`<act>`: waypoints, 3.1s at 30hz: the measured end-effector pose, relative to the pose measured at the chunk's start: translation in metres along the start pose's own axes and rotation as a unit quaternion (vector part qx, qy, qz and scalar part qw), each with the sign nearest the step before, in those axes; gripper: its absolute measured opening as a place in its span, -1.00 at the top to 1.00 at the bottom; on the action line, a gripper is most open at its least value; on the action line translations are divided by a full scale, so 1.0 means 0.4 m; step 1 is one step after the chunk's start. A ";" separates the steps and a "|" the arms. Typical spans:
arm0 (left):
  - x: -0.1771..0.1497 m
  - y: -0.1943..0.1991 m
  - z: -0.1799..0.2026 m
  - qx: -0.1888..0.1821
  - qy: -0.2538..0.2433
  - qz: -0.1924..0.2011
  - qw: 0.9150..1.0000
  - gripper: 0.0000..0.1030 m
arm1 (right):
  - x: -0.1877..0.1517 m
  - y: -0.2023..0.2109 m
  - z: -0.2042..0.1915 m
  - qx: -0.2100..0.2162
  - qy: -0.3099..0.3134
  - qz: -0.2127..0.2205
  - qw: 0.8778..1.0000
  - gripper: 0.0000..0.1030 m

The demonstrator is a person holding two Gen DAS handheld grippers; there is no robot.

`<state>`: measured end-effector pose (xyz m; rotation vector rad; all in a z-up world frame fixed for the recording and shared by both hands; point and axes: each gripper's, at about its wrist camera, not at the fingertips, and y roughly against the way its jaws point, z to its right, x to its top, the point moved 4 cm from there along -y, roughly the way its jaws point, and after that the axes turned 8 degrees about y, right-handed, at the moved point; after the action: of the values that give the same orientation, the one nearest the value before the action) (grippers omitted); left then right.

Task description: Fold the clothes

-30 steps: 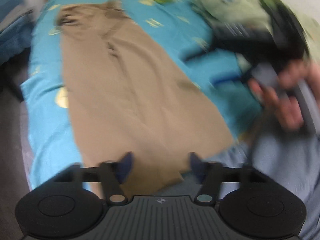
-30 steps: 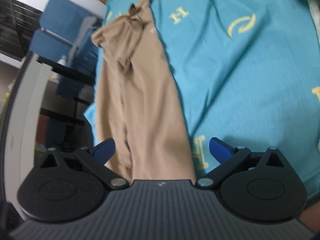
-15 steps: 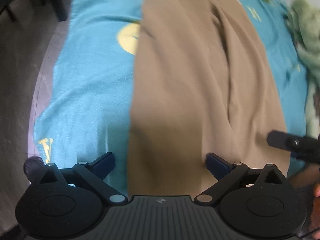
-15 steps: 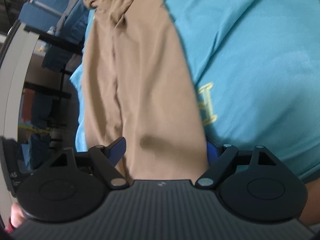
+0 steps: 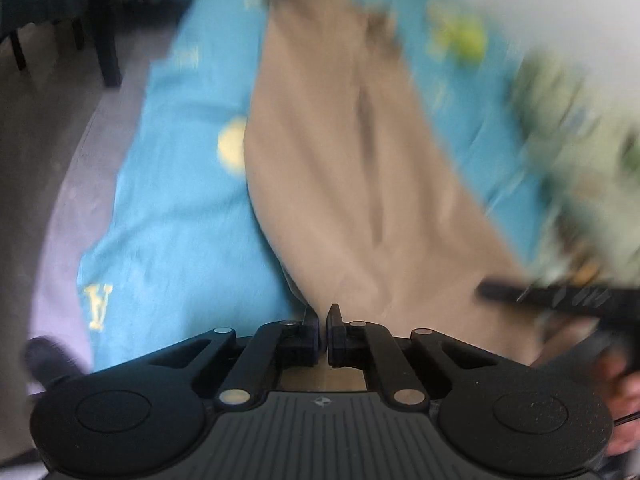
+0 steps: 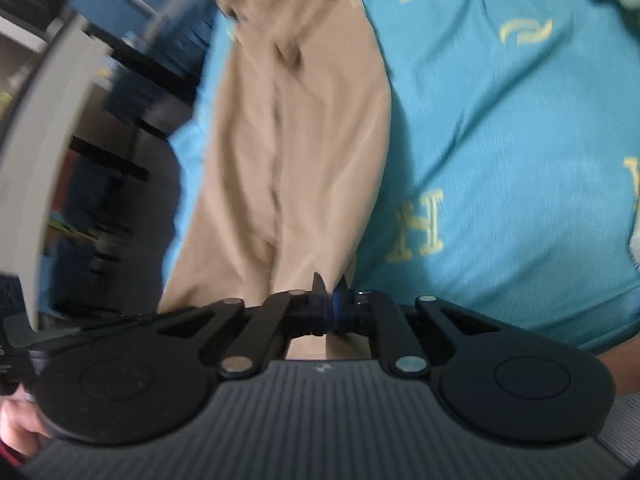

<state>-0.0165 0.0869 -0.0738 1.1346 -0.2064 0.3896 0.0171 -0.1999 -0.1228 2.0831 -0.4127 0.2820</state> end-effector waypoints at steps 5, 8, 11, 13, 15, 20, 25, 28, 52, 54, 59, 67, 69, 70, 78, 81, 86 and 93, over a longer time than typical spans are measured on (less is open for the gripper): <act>0.022 0.190 0.023 -0.092 0.045 0.098 0.990 0.94 | 0.035 0.157 -0.005 0.048 -0.014 0.064 0.997 0.90; 0.006 0.297 0.041 -0.130 0.054 0.140 0.980 0.94 | 0.040 0.241 -0.038 0.057 -0.007 0.101 0.993 0.90; -0.035 0.369 0.079 -0.145 0.046 0.162 0.975 0.94 | 0.012 0.316 -0.059 0.065 0.001 0.131 0.989 0.90; -0.091 0.419 0.080 -0.162 0.044 0.172 0.971 0.94 | -0.010 0.351 -0.066 0.068 0.007 0.142 0.987 0.90; -0.125 0.448 0.086 -0.165 0.039 0.181 0.969 0.94 | -0.033 0.386 -0.073 0.070 0.013 0.153 0.986 0.90; -0.097 0.421 0.099 -0.141 0.030 0.201 0.969 0.93 | -0.015 0.394 -0.084 0.062 0.021 0.167 0.984 0.90; 0.045 0.329 0.118 -0.110 0.021 0.221 0.969 0.93 | 0.115 0.335 -0.064 0.045 0.016 0.182 0.982 0.89; 0.147 0.244 0.133 -0.081 0.007 0.228 0.970 0.93 | 0.207 0.267 -0.046 0.033 0.017 0.184 0.982 0.89; 0.353 -0.454 0.030 0.099 -0.091 0.164 0.977 0.34 | 0.442 -0.324 0.115 -0.106 0.027 0.050 0.993 0.85; 0.344 -0.439 0.045 0.094 -0.096 0.164 0.977 0.03 | 0.432 -0.318 0.112 -0.109 0.034 0.050 0.992 0.76; 0.292 -0.363 0.094 0.100 -0.111 0.182 0.972 -0.73 | 0.391 -0.252 0.079 -0.078 0.045 0.071 0.993 -0.64; 0.171 -0.209 0.104 0.045 -0.030 0.155 0.986 -0.99 | 0.255 -0.074 0.033 -0.049 0.018 0.131 0.990 -0.61; 0.135 -0.192 0.078 0.009 0.026 0.128 0.991 -0.99 | 0.217 -0.048 0.050 -0.020 -0.030 0.137 0.990 -0.61; 0.117 -0.194 0.058 -0.010 0.055 0.110 0.992 -0.99 | 0.198 -0.036 0.059 -0.004 -0.055 0.139 0.989 -0.61; 0.076 -0.318 -0.057 -0.079 0.236 0.021 0.968 -0.98 | 0.093 -0.118 0.129 0.100 -0.248 0.069 0.961 -0.63; 0.088 -0.339 -0.085 -0.089 0.272 0.041 0.957 -0.96 | 0.091 -0.157 0.116 0.116 -0.258 0.055 0.958 -0.63; 0.102 -0.326 -0.125 -0.117 0.315 0.102 0.936 -0.24 | 0.084 -0.195 0.094 0.151 -0.273 0.054 0.949 -0.62; 0.090 -0.311 -0.145 -0.148 0.355 0.111 0.917 0.22 | 0.091 -0.226 0.078 0.155 -0.270 0.050 0.949 -0.63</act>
<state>0.0646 0.1012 -0.1892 0.6157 0.2442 0.9152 0.0875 -0.1893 -0.1961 2.4436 -0.8462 -0.1895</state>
